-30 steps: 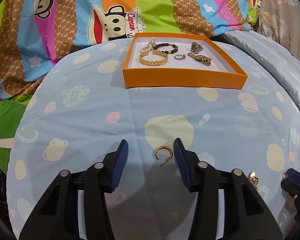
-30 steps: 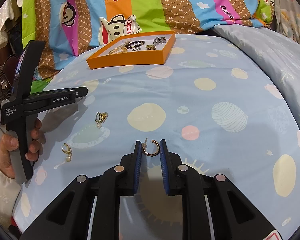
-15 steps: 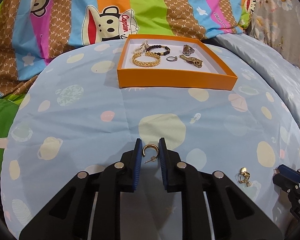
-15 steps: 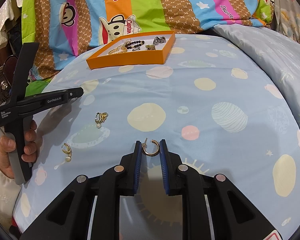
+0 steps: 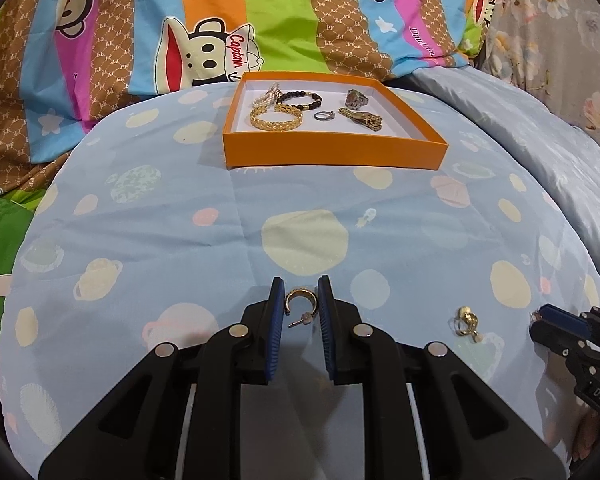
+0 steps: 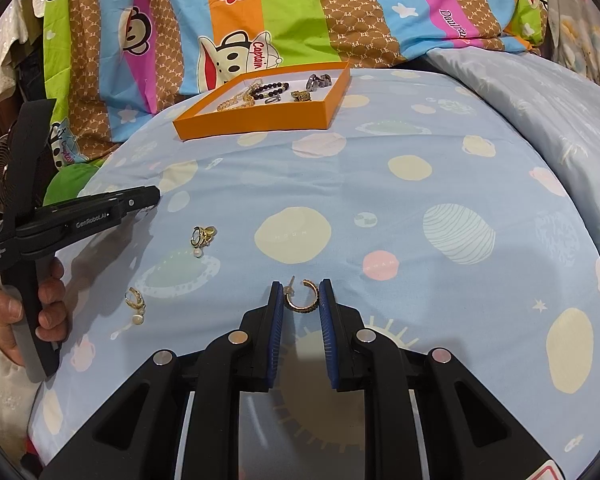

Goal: Organize jewelry
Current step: 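Carry both gold hoop earrings over the orange box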

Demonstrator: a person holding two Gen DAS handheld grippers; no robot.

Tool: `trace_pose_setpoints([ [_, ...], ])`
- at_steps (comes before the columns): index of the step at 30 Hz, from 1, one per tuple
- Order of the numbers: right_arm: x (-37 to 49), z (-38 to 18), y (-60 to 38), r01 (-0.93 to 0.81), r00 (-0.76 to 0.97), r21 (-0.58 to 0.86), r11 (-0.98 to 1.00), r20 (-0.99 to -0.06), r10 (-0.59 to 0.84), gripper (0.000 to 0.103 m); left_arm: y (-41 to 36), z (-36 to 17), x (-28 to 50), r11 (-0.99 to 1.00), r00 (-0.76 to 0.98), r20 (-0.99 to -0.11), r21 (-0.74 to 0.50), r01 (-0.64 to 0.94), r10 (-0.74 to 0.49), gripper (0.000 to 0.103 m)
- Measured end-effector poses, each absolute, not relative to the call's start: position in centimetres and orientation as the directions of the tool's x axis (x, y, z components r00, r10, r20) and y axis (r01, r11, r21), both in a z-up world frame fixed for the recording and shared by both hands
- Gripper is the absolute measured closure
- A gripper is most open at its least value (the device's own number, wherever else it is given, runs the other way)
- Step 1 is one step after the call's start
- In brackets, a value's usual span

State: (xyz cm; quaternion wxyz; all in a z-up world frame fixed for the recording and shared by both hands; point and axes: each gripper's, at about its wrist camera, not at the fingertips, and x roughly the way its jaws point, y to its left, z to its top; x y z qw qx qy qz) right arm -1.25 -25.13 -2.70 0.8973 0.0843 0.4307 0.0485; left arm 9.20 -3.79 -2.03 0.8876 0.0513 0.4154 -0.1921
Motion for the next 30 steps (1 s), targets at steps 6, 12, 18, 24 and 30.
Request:
trace_pose_setpoints([
  [6,-1.7,-2.1,-25.1,-0.022,0.648,0.189,0.982,-0.745,0.158,0.086,-3.3,-1.6,7.5,0.924,0.598,-0.745,-0.066,0.377,-0.296,0.087],
  [12,-1.8,-1.5,-24.7,-0.041,0.667,0.174,0.984,-0.729,0.157,0.086,-2.8,-0.9,5.5,0.93,0.625,-0.729,-0.046,0.365,-0.281,0.087],
  [18,-1.5,-0.2,-24.1,-0.072,0.684,0.144,0.987,-0.713,0.154,0.086,-2.6,0.1,4.8,0.932,0.63,-0.721,-0.06,0.357,-0.288,0.087],
  [24,0.0,2.0,-23.9,-0.1,0.712,0.127,0.987,-0.683,0.16,0.086,-3.8,2.3,5.6,0.931,0.655,-0.705,-0.02,0.365,-0.273,0.087],
  [30,3.5,5.1,-24.1,-0.119,0.756,0.124,0.985,-0.632,0.171,0.086,-4.9,5.7,8.5,0.938,0.712,-0.655,0.012,0.347,-0.255,0.086],
])
